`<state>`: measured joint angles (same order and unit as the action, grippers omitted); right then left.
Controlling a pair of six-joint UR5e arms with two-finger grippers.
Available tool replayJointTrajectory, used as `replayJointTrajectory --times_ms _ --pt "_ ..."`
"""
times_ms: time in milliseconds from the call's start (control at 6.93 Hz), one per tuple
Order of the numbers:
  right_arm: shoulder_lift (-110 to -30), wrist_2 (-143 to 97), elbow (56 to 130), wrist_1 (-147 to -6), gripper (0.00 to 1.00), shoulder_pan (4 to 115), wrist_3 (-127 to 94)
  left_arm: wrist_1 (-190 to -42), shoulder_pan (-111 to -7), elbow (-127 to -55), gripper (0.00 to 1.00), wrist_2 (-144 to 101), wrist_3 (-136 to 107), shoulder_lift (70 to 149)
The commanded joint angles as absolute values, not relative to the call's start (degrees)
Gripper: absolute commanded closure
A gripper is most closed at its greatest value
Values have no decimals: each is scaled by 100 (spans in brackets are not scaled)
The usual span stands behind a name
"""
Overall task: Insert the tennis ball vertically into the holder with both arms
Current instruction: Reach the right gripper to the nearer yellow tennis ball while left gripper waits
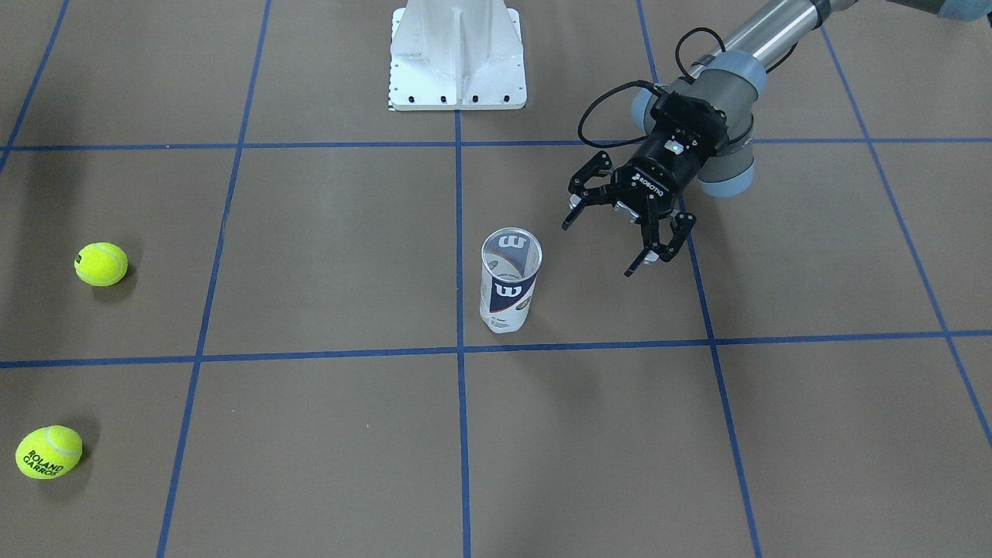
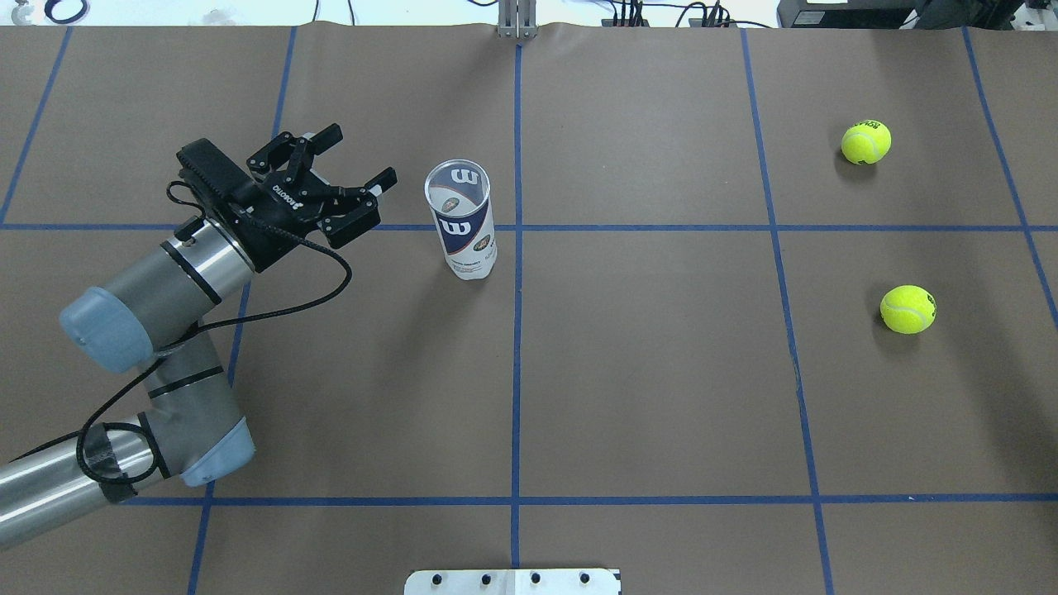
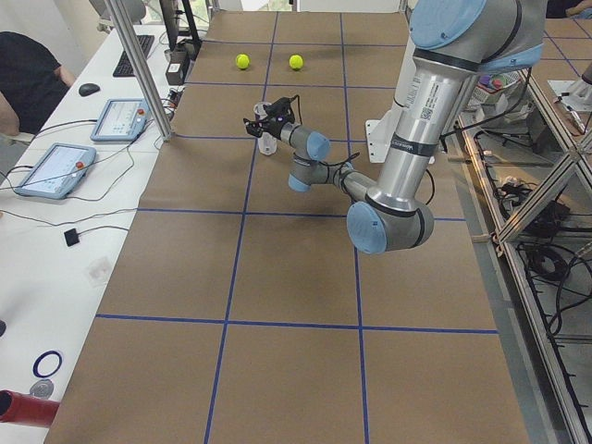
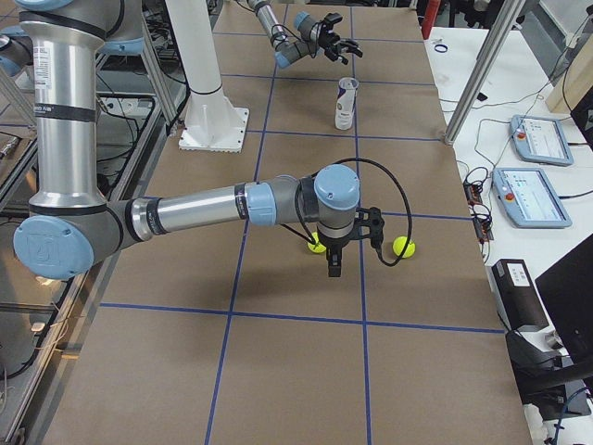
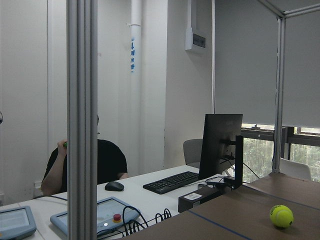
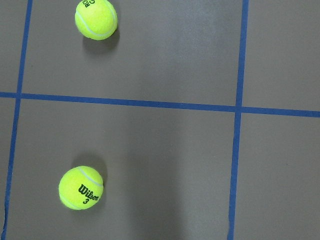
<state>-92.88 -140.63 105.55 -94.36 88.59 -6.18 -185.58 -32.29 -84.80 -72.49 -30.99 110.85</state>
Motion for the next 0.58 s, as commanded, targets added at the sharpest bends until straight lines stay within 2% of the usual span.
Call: replayJointTrajectory --times_ms 0,144,433 --pt "-9307 -14045 10485 -9404 1 8859 -730 -17322 -3234 -9066 1 -8361 -3462 10549" --pt "-9308 -14036 10494 -9404 1 8859 -773 -16575 -3200 -9157 1 -8741 -3480 10486" --pt "-9124 -14045 10503 -9396 1 8607 -1193 -16172 -3138 -9080 1 -8719 -3795 10695"
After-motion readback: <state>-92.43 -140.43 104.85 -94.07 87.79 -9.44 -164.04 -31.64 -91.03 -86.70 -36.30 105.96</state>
